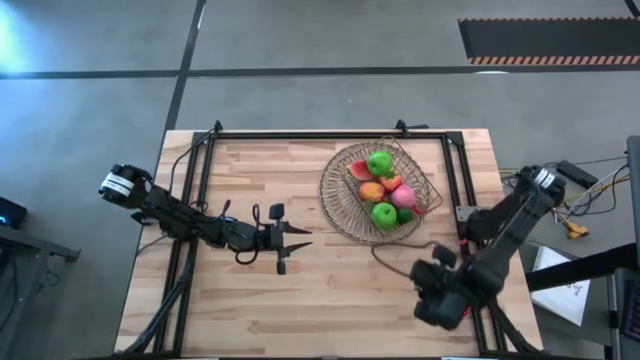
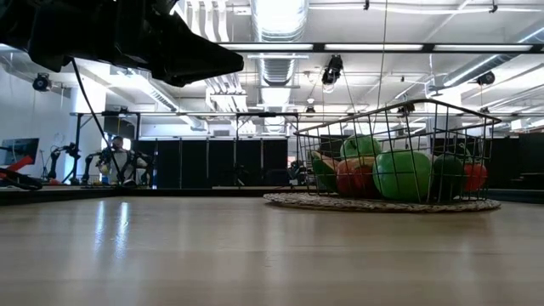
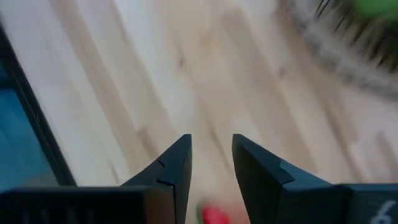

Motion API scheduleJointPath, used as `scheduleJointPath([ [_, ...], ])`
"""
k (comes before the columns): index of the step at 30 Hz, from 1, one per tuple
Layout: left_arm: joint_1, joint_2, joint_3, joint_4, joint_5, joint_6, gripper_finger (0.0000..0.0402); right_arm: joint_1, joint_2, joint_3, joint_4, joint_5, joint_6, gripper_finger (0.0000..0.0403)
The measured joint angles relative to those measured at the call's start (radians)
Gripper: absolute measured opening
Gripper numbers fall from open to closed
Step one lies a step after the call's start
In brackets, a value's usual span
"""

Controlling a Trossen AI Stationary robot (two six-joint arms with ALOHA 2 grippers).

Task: Build produce basket
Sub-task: Put the red strawberry into the gold mesh basket

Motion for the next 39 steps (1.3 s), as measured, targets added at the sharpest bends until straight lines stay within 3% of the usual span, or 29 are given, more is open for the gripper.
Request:
scheduleJointPath([
  [7, 0.000, 0.000, 0.000, 0.000, 0.000, 0.000, 0.0102, 0.097, 0.128, 0.000, 0.005, -0.180, 0.111, 0.0141],
  [11, 0.000, 0.000, 0.000, 0.000, 0.000, 0.000, 0.0102, 0.153, 0.220, 0.003, 0.054, -0.308, 0.010, 0.0172],
  [15, 0.000, 0.000, 0.000, 0.000, 0.000, 0.000, 0.0102, 0.197, 0.310, 0.013, 0.065, -0.367, -0.100, 0.0192],
  [19, 0.000, 0.000, 0.000, 0.000, 0.000, 0.000, 0.0102, 0.211, 0.383, 0.021, 0.042, -0.365, -0.141, 0.0184],
  [26, 0.000, 0.000, 0.000, 0.000, 0.000, 0.000, 0.0102, 0.213, 0.451, 0.023, 0.003, -0.325, -0.178, 0.0138],
  [32, 0.000, 0.000, 0.000, 0.000, 0.000, 0.000, 0.0102, 0.212, 0.458, 0.023, -0.035, -0.228, -0.171, 0.0099],
  [39, 0.001, 0.000, 0.000, 0.000, 0.000, 0.000, 0.0102, 0.212, 0.443, 0.023, -0.043, -0.206, -0.201, 0.0085],
])
